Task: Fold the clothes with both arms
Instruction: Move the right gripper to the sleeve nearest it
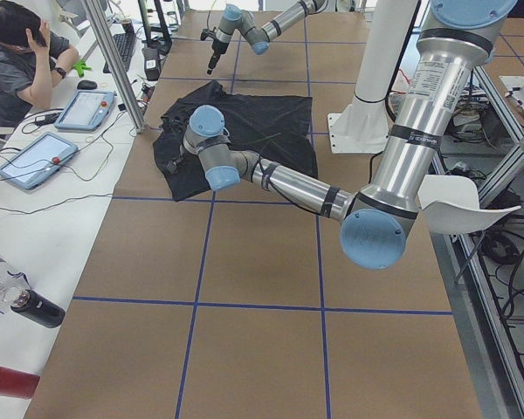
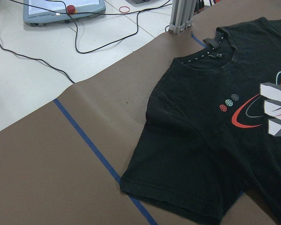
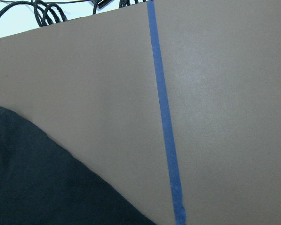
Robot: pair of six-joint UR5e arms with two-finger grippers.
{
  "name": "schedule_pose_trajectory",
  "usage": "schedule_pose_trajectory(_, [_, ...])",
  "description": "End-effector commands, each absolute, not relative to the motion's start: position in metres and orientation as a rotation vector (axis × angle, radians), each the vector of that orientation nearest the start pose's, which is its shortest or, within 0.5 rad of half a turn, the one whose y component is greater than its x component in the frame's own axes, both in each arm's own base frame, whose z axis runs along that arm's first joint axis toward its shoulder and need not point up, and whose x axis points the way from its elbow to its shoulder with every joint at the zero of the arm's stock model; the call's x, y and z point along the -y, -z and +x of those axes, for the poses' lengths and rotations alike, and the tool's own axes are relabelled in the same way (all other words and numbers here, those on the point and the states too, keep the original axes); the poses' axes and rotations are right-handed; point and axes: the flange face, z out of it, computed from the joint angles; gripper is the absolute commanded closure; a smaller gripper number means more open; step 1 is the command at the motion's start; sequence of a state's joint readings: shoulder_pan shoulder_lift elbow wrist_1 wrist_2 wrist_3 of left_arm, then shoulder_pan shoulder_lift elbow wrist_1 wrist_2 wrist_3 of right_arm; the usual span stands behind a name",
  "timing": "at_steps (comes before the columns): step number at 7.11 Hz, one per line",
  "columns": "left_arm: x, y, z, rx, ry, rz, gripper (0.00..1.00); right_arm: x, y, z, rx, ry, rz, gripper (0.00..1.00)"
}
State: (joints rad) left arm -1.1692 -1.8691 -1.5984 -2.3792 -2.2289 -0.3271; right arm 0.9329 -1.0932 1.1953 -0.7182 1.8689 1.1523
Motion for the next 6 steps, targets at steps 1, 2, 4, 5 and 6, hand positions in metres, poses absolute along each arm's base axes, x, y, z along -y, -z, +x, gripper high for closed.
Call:
schedule_pose_trajectory(1, [0.590, -0.387, 0.172, -0.938, -0.436, 0.812, 0.00, 0.639, -0.479, -0.373, 0.894, -0.335, 0.383, 0.18])
schedule_pose_trajectory(2, [0.590, -0.387, 0.172, -0.938, -0.436, 0.812, 0.00, 0.637, -0.483, -0.379, 0.882, -0.333, 0.386, 0.20])
schedule_pose_trajectory(4, [0.590, -0.386, 0.172, -0.938, -0.436, 0.812, 0.00, 0.632, -0.485, -0.387, 0.868, -0.323, 0.397, 0.22])
schedule_pose_trajectory(5, [0.590, -0.386, 0.172, -0.938, -0.436, 0.812, 0.00, 0.629, -0.486, -0.392, 0.859, -0.319, 0.406, 0.22])
schedule_pose_trajectory(6, [0.590, -0.387, 0.172, -0.938, -0.436, 0.810, 0.00, 0.627, -0.487, -0.394, 0.858, -0.316, 0.408, 0.28])
